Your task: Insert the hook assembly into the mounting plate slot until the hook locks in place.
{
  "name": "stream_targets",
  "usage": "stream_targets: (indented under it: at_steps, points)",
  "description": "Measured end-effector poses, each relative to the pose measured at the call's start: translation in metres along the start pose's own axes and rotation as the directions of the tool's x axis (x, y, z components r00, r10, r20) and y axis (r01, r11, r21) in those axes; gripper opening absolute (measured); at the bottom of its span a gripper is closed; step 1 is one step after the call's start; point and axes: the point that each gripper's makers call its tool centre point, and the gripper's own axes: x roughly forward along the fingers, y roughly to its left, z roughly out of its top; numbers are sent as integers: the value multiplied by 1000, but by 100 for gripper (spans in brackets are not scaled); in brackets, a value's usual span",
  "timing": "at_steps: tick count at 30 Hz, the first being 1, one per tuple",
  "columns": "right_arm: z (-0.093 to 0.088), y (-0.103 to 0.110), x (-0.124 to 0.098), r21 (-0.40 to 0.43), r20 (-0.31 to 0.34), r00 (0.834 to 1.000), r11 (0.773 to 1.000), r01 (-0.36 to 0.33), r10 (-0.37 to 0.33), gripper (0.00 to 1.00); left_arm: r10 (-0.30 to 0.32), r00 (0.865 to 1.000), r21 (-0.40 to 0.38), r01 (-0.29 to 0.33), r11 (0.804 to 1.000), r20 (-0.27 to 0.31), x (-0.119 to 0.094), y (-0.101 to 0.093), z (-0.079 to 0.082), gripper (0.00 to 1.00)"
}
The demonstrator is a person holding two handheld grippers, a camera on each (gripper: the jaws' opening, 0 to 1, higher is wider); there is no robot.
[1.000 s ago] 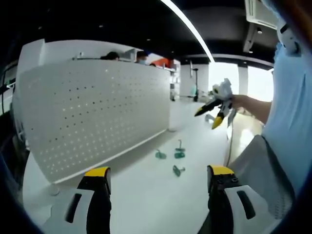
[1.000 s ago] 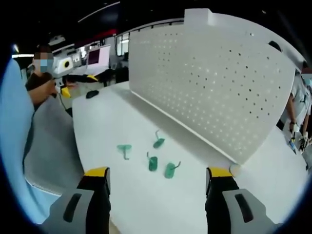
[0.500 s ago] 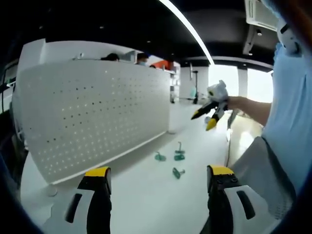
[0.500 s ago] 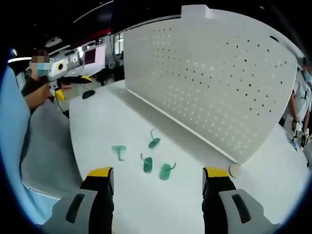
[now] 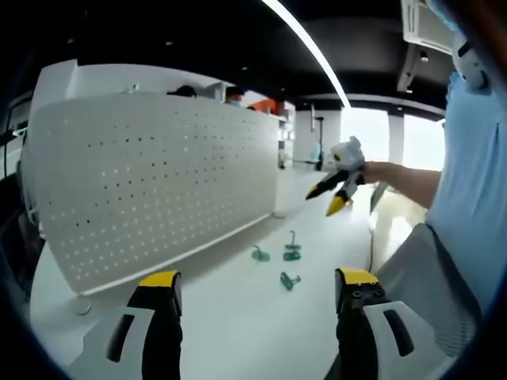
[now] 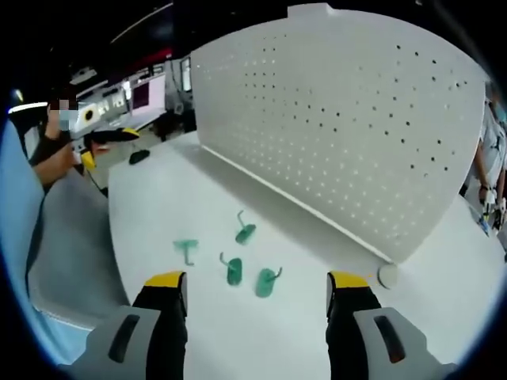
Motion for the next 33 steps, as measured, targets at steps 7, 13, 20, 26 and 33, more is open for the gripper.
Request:
stream_targets:
  at_steps: [7, 13, 20, 26, 33]
  points:
    - [-2, -4, 11, 27, -4, 1000, 999, -20, 20, 71, 1, 1000, -2, -1, 1000, 1, 0, 1, 0, 81]
    - [-6, -7, 21, 34, -26, 999, 999, -41, 42, 68, 2, 1000, -3, -2, 1000, -2, -1, 1, -2, 81]
    - [-9, -12, 31, 48, -32, 998, 998, -49, 50, 67, 2, 1000, -3, -2, 1000, -5, -1, 1, -2, 81]
    - [-12, -17, 41, 43, -36, 999, 999, -30, 32, 65, 1, 1000, -6, -2, 1000, -10, 0, 1, -4, 81]
    - [-18, -25, 52, 51, -43, 999, 998, -24, 26, 64, -1, 1000, -8, 1, 1000, -14, 0, 2, -5, 81]
